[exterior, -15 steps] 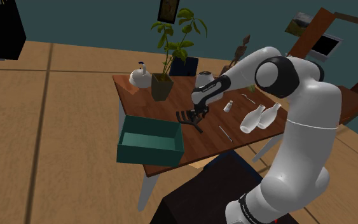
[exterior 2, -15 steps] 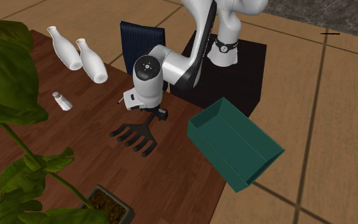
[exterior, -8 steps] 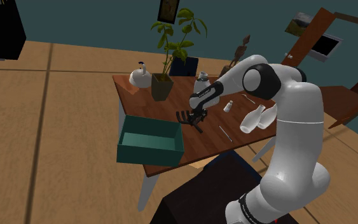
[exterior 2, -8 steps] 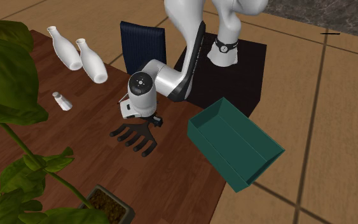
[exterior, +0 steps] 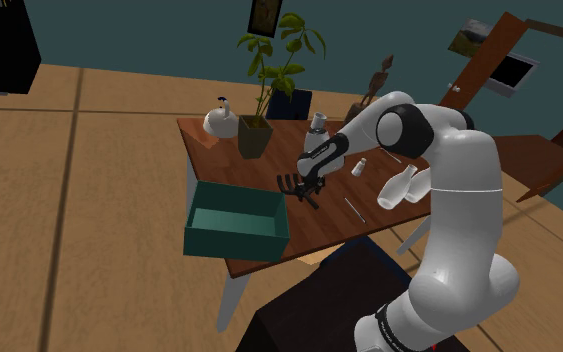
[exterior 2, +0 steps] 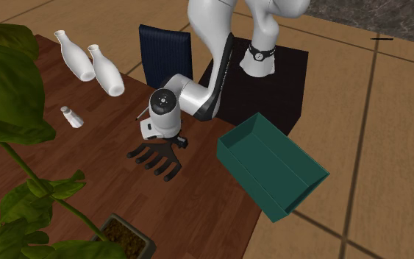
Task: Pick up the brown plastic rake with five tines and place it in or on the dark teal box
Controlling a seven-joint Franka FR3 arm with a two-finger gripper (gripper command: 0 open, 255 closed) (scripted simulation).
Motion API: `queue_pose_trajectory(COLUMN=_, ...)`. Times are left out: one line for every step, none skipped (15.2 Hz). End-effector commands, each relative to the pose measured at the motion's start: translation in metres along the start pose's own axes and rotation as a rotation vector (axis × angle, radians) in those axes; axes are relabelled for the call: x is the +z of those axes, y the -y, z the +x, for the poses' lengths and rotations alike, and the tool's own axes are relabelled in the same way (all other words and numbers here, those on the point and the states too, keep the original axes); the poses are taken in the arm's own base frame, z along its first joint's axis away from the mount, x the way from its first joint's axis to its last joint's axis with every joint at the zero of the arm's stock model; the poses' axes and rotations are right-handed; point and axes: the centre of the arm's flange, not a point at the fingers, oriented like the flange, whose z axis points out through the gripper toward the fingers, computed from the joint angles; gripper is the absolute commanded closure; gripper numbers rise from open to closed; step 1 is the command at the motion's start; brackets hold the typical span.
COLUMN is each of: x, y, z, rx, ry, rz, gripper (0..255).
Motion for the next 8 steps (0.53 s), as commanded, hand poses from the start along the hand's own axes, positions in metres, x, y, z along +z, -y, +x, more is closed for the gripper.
queue_pose_trajectory(x=0.0001, y=0.0000, z=0.0000, rx=0.000, ry=0.000, rz=0.000, gripper=0)
queue_pose_trajectory(x=0.0001, y=0.0000, z=0.0000, rx=0.000, ry=0.000, rz=0.000, gripper=0)
queue_pose_trajectory(x=0.0001, y=0.0000, z=0.0000, rx=0.000, ry=0.000, rz=0.000, gripper=0)
queue_pose_trajectory(x=0.0001, y=0.0000, z=0.0000, rx=0.000, ry=0.000, rz=0.000, gripper=255)
queue_pose_trajectory(x=0.0001, y=0.0000, z=0.0000, rx=0.000, ry=0.000, rz=0.000, gripper=255)
queue_pose_trajectory(x=0.0001, y=0.0000, z=0.0000, rx=0.000, ry=0.000, rz=0.000, gripper=255)
queue_pose_trajectory(x=0.0001, y=0.0000, z=0.0000, rx=0.000, ry=0.000, rz=0.000, gripper=255)
queue_pose_trajectory(x=0.0001, y=0.0000, z=0.0000, rx=0.000, ry=0.000, rz=0.000, gripper=255)
